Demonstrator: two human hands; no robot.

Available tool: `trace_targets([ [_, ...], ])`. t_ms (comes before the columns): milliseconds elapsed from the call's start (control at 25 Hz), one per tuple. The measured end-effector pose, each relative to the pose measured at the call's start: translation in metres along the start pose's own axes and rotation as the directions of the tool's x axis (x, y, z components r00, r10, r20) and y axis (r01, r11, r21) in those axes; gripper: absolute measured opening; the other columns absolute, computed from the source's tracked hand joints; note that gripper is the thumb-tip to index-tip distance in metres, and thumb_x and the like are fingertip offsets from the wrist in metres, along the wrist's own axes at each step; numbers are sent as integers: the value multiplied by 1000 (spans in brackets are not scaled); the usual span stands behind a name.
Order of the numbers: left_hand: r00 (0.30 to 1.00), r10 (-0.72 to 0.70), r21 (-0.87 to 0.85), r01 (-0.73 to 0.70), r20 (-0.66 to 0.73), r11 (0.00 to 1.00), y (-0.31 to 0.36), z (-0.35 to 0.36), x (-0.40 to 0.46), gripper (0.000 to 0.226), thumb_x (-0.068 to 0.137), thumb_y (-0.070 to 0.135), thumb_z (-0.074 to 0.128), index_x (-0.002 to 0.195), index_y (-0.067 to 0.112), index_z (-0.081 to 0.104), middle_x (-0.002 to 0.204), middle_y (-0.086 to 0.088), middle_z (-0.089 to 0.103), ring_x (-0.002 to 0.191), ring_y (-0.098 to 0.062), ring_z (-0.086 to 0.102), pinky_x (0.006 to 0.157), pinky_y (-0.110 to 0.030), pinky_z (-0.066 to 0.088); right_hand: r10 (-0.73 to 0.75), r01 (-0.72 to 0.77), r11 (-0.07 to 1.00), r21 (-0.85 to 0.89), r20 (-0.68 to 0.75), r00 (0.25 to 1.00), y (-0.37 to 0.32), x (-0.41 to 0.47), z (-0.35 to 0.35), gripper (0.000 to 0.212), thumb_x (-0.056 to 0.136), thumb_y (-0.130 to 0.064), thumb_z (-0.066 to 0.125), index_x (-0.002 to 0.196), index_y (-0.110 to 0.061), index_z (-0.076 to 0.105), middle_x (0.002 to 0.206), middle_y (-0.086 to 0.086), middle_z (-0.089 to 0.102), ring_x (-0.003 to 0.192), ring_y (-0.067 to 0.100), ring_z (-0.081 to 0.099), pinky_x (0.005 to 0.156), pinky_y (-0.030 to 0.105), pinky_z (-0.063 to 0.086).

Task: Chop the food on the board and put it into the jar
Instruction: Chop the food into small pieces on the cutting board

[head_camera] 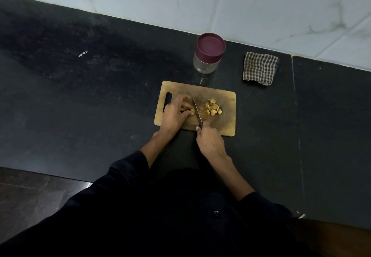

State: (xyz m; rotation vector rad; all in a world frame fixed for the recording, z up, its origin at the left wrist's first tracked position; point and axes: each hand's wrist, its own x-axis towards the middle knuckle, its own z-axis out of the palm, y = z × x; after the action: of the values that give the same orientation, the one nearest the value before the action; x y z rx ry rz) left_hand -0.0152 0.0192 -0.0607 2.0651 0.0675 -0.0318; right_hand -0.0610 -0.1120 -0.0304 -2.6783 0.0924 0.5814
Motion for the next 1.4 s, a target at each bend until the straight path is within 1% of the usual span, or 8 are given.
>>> trace_targets([
  [200, 1000, 18, 4, -18, -11, 1000, 1, 0, -1, 46, 77, 4, 74, 117, 13, 53, 93, -1, 70, 83, -4, 63, 76, -7, 47, 35, -35, 999, -5, 20, 999, -4, 2, 1, 21, 103, -26, 42, 115, -10, 48, 104, 12, 64, 93, 28, 64, 76, 44, 53],
  [400, 1000, 24, 8, -23, -9, 1000, 1, 0, -1, 47, 77, 4, 74, 119, 11, 53, 94, -2, 71, 82, -3, 63, 76, -4, 46, 14, -14, 999, 32, -1, 1000, -1, 0, 3, 23, 104, -28, 41, 117, -10, 47, 103, 11, 64, 93, 27, 64, 73, 41, 52],
  [720, 1000, 3, 0, -3, -15, 1000, 2, 0, -1, 46, 77, 2, 73, 118, 9, 54, 93, -4, 70, 80, -3, 62, 75, -3, 46, -6, 6, 1000, 20, -19, 1000, -6, -1, 3, 21, 104, -28, 42, 115, -11, 47, 100, 10, 64, 88, 25, 65, 75, 43, 55],
  [840, 999, 21, 5, -21, -26, 1000, 2, 1, -2, 49, 77, 2, 74, 120, 9, 52, 94, -5, 69, 84, -6, 63, 78, -10, 49, 6, -6, 1000, 6, -22, 1000, -9, -1, 5, 19, 104, -27, 42, 113, -12, 47, 99, 10, 65, 88, 25, 65, 72, 41, 54],
  [960, 997, 44, 6, -44, -60, 999, -1, 5, -5, 55, 77, 1, 73, 125, 10, 49, 96, -5, 68, 88, -10, 64, 81, -18, 51, 4, -4, 1000, -1, -27, 1000, -9, -1, 5, 18, 104, -25, 41, 114, -11, 47, 99, 11, 65, 89, 25, 64, 66, 36, 47],
  [1080, 995, 52, 5, -52, -82, 999, -5, 8, -6, 59, 77, 1, 73, 128, 13, 45, 96, -2, 66, 88, -7, 63, 79, -10, 47, 7, -7, 1000, -12, -33, 999, -10, -2, 5, 18, 104, -24, 41, 115, -10, 46, 100, 11, 65, 89, 26, 64, 65, 34, 42],
  [1200, 994, 64, 3, -63, -88, 998, -8, 9, -6, 58, 79, -2, 70, 128, 13, 44, 95, -2, 66, 87, -5, 62, 79, -3, 44, 15, -16, 1000, -12, -37, 999, -11, -2, 7, 17, 104, -24, 40, 112, -10, 46, 100, 12, 65, 90, 27, 65, 64, 35, 43],
  [1400, 994, 39, -10, -40, -103, 999, -10, 11, -6, 52, 80, -2, 68, 124, 14, 44, 93, -2, 67, 85, -6, 63, 77, -3, 44, 40, -41, 999, -15, -34, 999, -13, -1, 9, 16, 104, -23, 40, 112, -10, 46, 100, 12, 65, 89, 27, 66, 65, 36, 46],
])
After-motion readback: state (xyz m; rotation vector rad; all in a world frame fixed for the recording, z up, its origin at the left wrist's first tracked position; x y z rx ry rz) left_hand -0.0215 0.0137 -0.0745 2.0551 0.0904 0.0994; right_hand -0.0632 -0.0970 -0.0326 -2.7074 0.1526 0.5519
